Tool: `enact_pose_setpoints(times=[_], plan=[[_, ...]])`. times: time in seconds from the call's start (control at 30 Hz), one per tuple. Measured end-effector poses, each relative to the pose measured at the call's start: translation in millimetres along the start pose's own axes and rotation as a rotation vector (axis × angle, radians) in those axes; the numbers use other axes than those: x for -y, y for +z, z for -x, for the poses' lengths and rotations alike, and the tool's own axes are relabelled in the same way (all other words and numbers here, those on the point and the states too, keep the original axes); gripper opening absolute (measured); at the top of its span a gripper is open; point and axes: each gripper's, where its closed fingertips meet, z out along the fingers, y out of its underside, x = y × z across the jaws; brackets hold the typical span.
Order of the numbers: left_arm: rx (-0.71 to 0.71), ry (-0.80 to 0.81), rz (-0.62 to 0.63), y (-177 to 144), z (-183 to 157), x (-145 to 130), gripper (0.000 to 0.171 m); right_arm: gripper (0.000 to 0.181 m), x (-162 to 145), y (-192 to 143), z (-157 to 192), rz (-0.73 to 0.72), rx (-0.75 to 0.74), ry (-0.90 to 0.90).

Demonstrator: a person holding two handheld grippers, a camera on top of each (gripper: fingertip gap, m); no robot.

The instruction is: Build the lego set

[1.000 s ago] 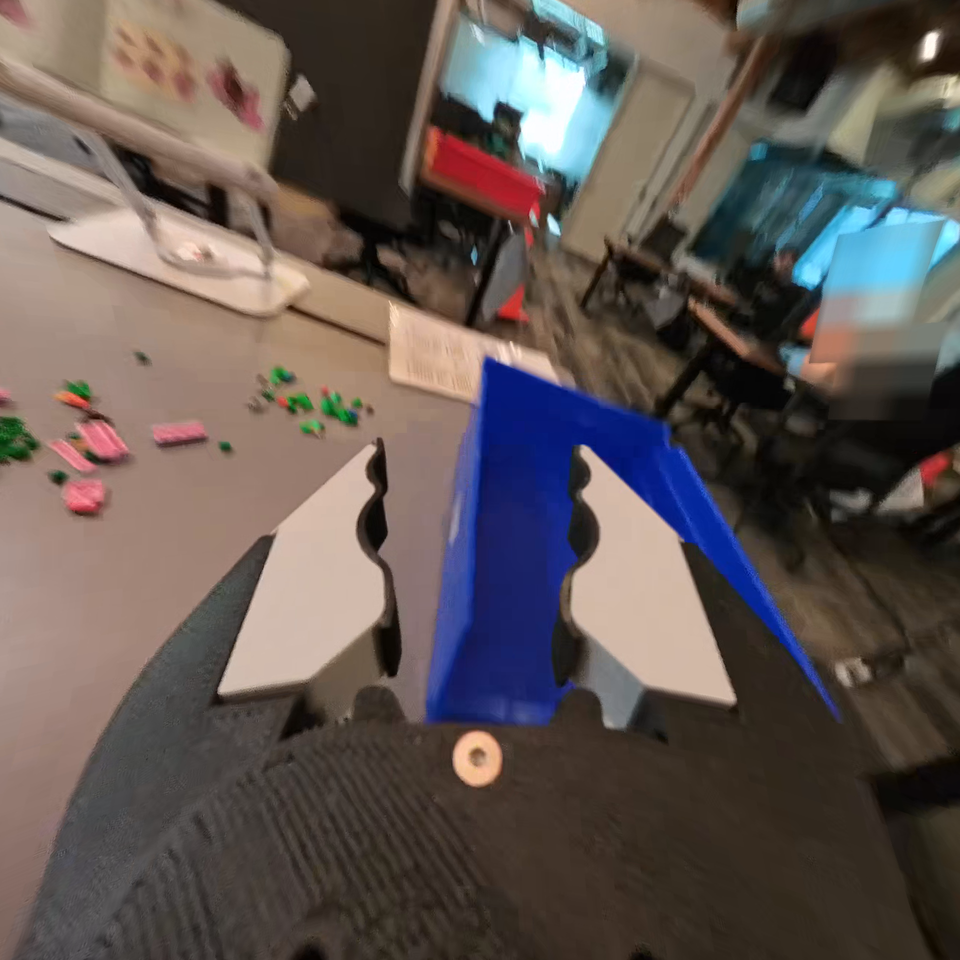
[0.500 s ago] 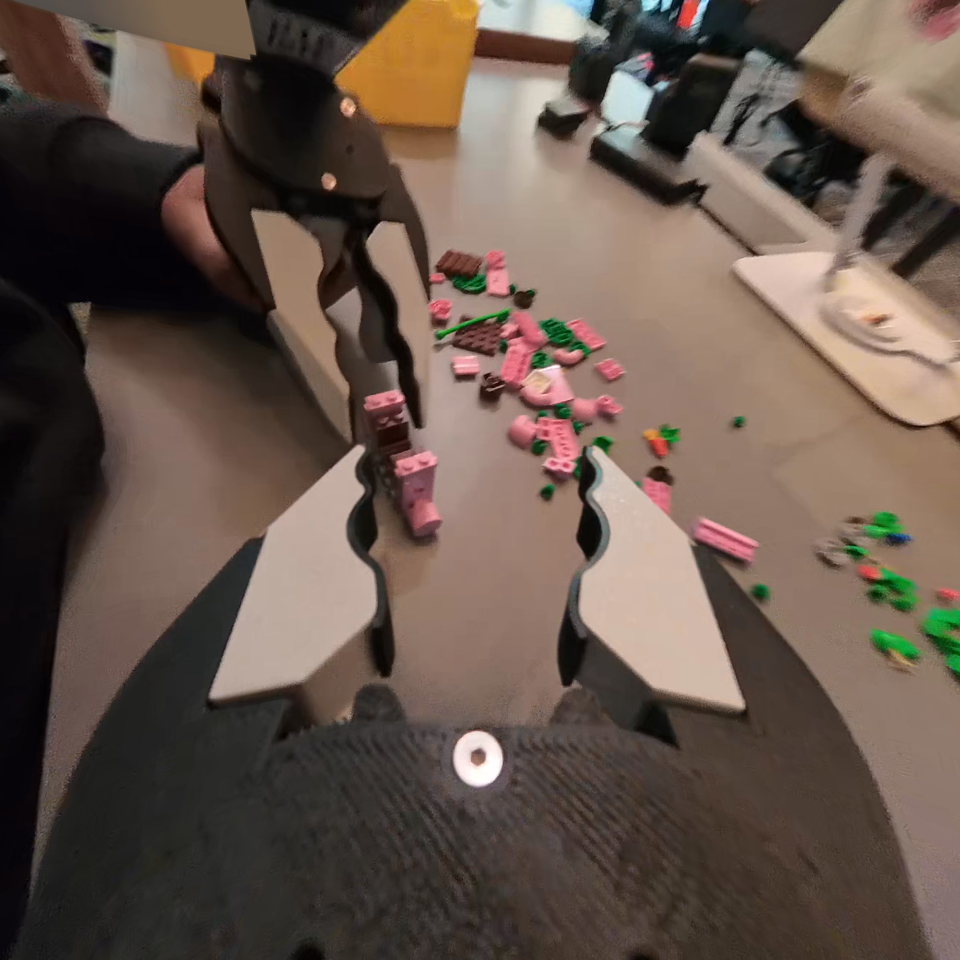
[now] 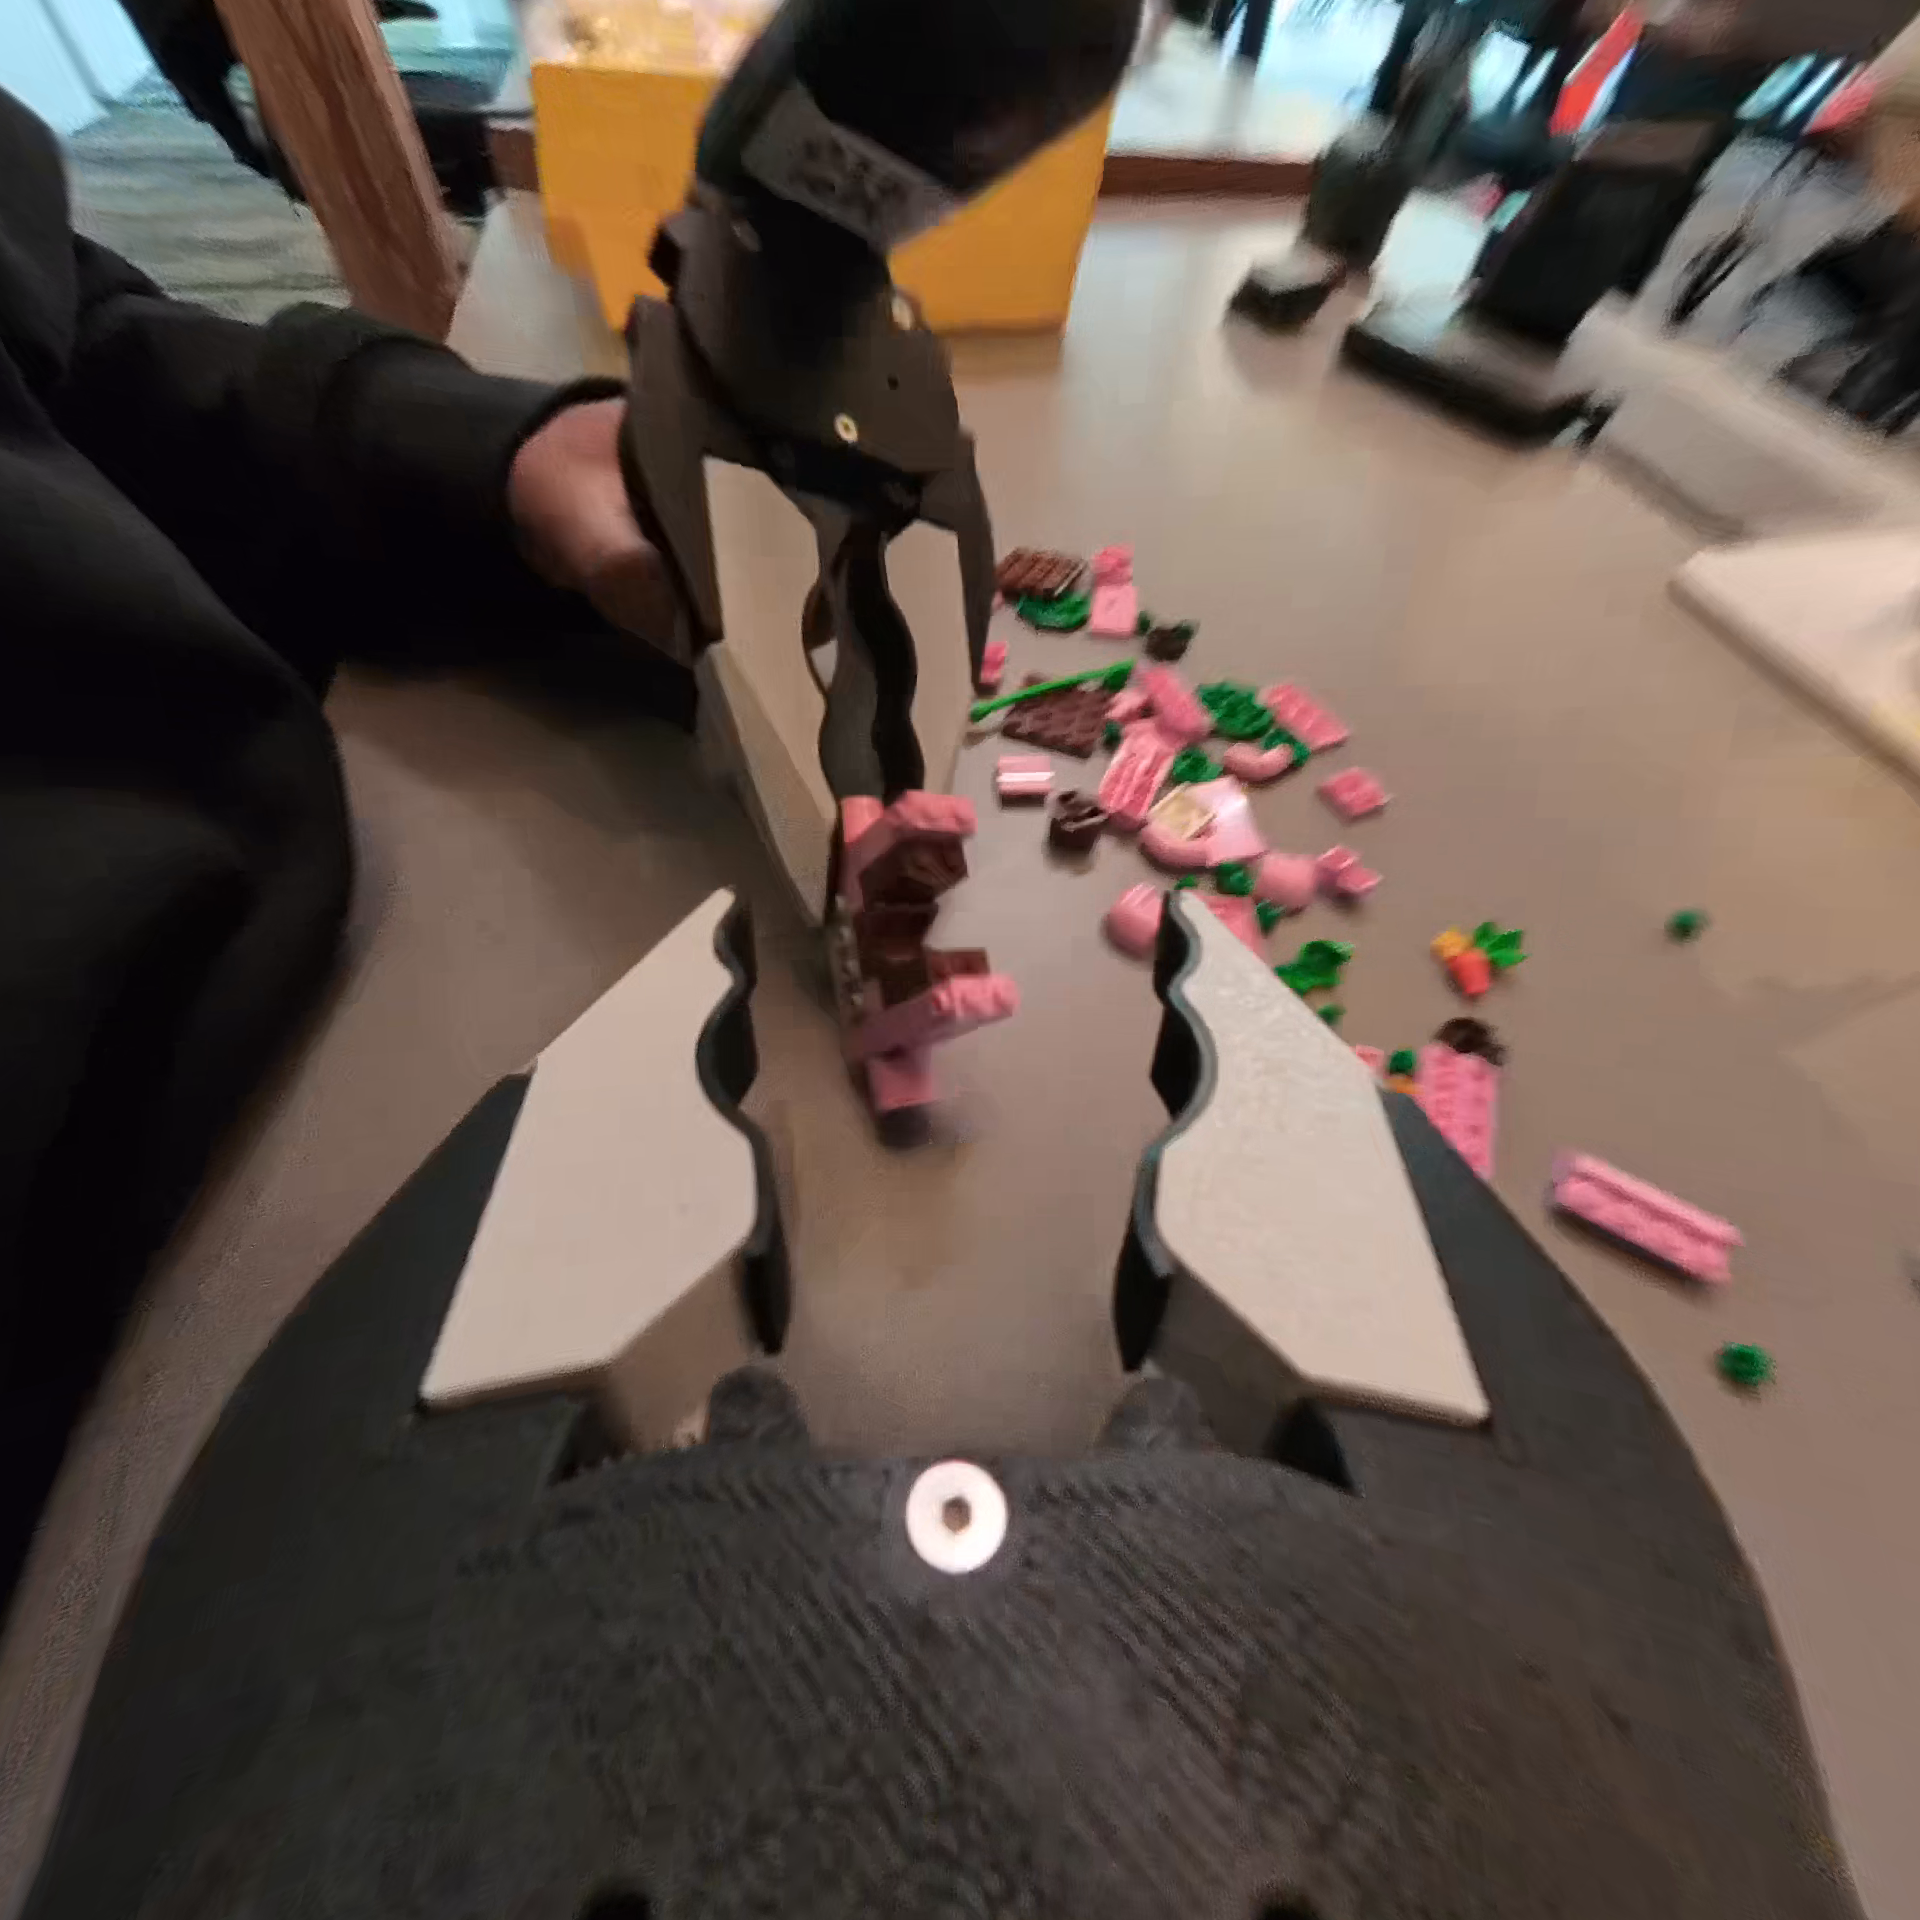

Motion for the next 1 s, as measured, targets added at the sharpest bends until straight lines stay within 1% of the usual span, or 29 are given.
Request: enact_pose_setpoints(times=[0.07, 0.13, 0.23, 0.3, 0.37, 0.5, 0.6, 0.7, 0.8, 0.9, 1.0], plan=[[-0.089, -0.099, -0.120, -9.4, 0.2, 16.1, 0.016, 0.080, 10.8, -6.2, -2.3, -0.068, -0.075, -0.092], [-0.130, -0.164, -0.169, -13.7, 2.9, 21.9, 0.016, 0.084, 14.1, -5.1, 1.6, -0.080, -0.088, -0.136], [-0.091, -0.162, -0.179, -14.3, 6.8, 22.2, 0.016, 0.090, 10.2, 3.9, 1.2, -0.029, -0.133, -0.188], [-0.071, -0.164, -0.202, -15.1, 8.0, 24.7, 0.016, 0.090, 7.7, 10.6, -1.7, 0.010, -0.193, -0.219], [-0.083, -0.177, -0.252, -17.6, 6.5, 30.2, 0.016, 0.088, 7.2, 15.8, -3.5, 0.033, -0.245, -0.240], [-0.072, -0.182, -0.388, -27.1, 6.5, 45.7, 0.016, 0.090, 17.0, 18.8, -8.4, 0.001, -0.329, -0.224], [-0.064, -0.188, -0.515, -35.4, 5.6, 62.1, 0.016, 0.097, 29.3, 19.9, -17.5, -0.048, -0.395, -0.152], [-0.035, -0.154, -0.601, -40.1, 0.2, 76.3, 0.016, 0.101, 36.4, 19.9, -27.1, -0.068, -0.454, -0.084], [0.063, -0.053, -0.614, -40.8, -5.2, 81.9, 0.016, 0.095, 39.5, 21.1, -27.7, -0.073, -0.442, -0.041], [0.197, 0.069, -0.574, -39.0, -5.0, 80.4, 0.016, 0.088, 47.7, 17.4, -25.7, -0.107, -0.451, -0.062], [0.224, 0.123, -0.541, -33.2, -9.6, 78.8, 0.016, 0.086, 47.8, 16.4, -27.0, -0.090, -0.486, -0.112]])
